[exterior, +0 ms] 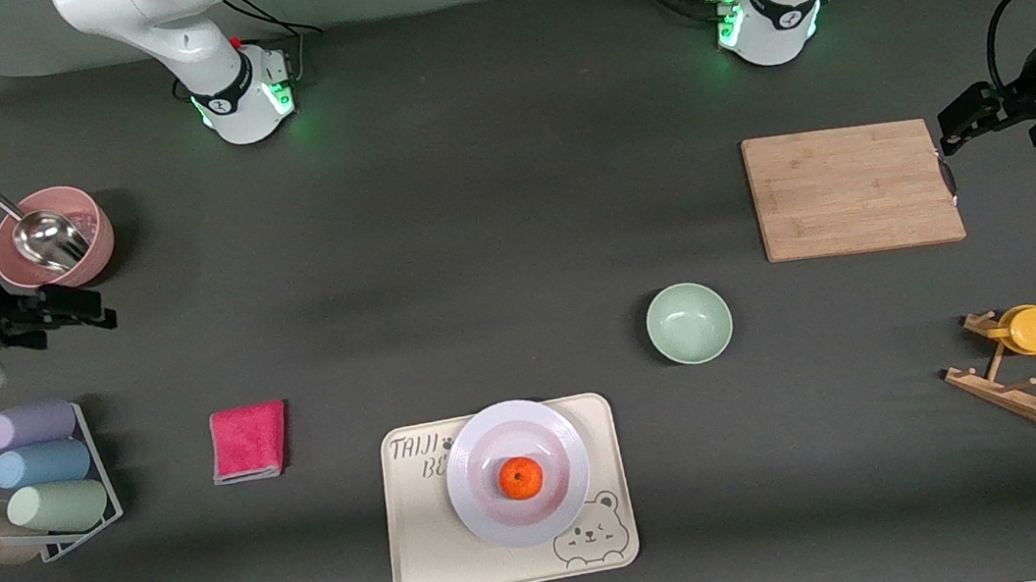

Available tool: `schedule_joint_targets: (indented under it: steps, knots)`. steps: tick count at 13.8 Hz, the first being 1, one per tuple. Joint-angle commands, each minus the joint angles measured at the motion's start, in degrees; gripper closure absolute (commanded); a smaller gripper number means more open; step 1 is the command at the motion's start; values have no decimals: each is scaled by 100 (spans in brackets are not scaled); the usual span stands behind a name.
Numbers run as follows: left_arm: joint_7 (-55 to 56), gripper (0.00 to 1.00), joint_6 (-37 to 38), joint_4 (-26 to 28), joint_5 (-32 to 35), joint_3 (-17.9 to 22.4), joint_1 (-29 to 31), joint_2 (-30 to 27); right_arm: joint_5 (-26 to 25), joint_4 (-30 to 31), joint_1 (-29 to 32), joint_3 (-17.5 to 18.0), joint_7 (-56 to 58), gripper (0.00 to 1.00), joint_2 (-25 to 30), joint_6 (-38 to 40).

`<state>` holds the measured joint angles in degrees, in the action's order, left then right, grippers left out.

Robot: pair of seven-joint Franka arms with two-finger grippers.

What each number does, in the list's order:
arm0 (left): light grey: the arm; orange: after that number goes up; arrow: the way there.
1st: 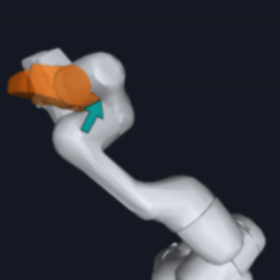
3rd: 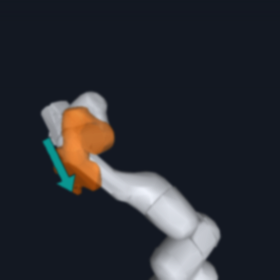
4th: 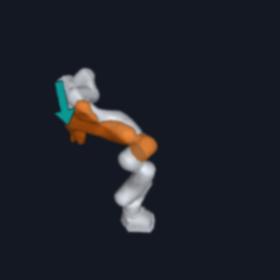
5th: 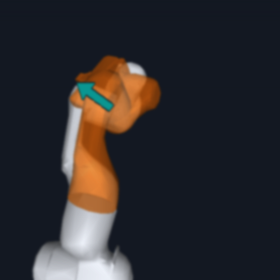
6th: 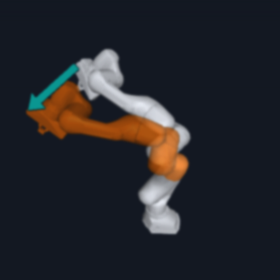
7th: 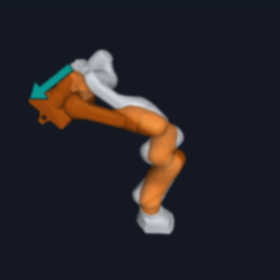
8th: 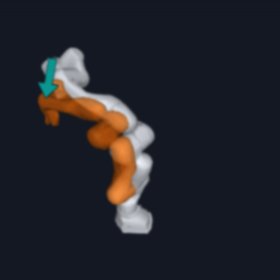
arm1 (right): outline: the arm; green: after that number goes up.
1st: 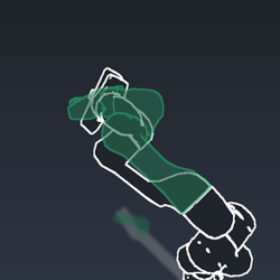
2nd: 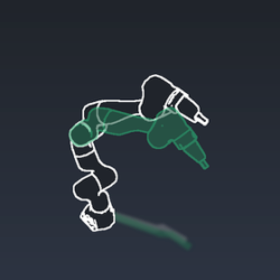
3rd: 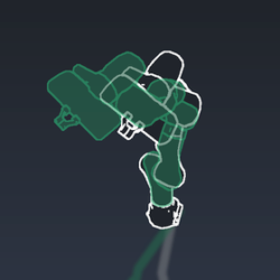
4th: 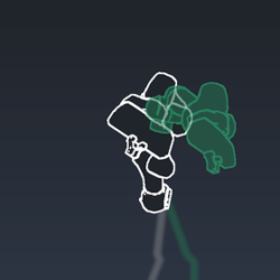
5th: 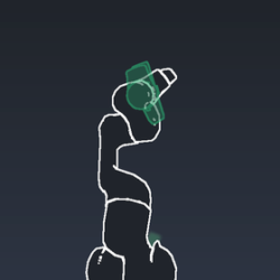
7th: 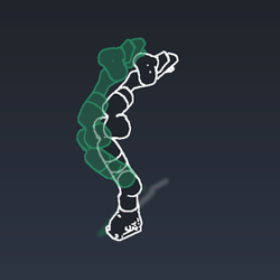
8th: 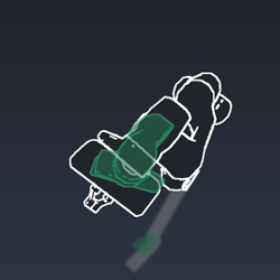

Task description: Place orange and plate with both arms

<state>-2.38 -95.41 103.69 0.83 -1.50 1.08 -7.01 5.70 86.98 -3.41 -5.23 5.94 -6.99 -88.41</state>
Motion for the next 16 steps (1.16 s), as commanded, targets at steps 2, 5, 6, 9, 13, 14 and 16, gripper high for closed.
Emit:
schedule_joint_targets:
  steps: [2, 5, 6, 9, 13, 14, 16]
  knots:
    - [1, 0, 5, -6, -4, -8, 15, -20, -385, 249, 157, 233, -207, 0, 294, 104]
    - [-8, 0, 23, -15, -4, -8, 23, -20, -465, 275, 121, 224, -399, 0, 294, 43]
    - [-8, 0, 31, -15, -4, -17, 23, -20, -465, 353, 104, 224, -461, 0, 294, -9]
    - [-8, 0, 49, -15, -4, -8, 23, -28, -465, 416, 86, 224, -471, 0, 321, -142]
    - [-8, 0, 58, -15, -4, -17, 23, -29, -465, 433, 95, 215, -462, 0, 321, -239]
    - [-8, 0, 58, -15, -4, -8, 23, -29, -465, 433, 104, 206, -462, 0, 312, -239]
    - [-25, 0, 58, -15, -4, -17, 23, -29, -474, 425, 95, 206, -470, 0, 312, -239]
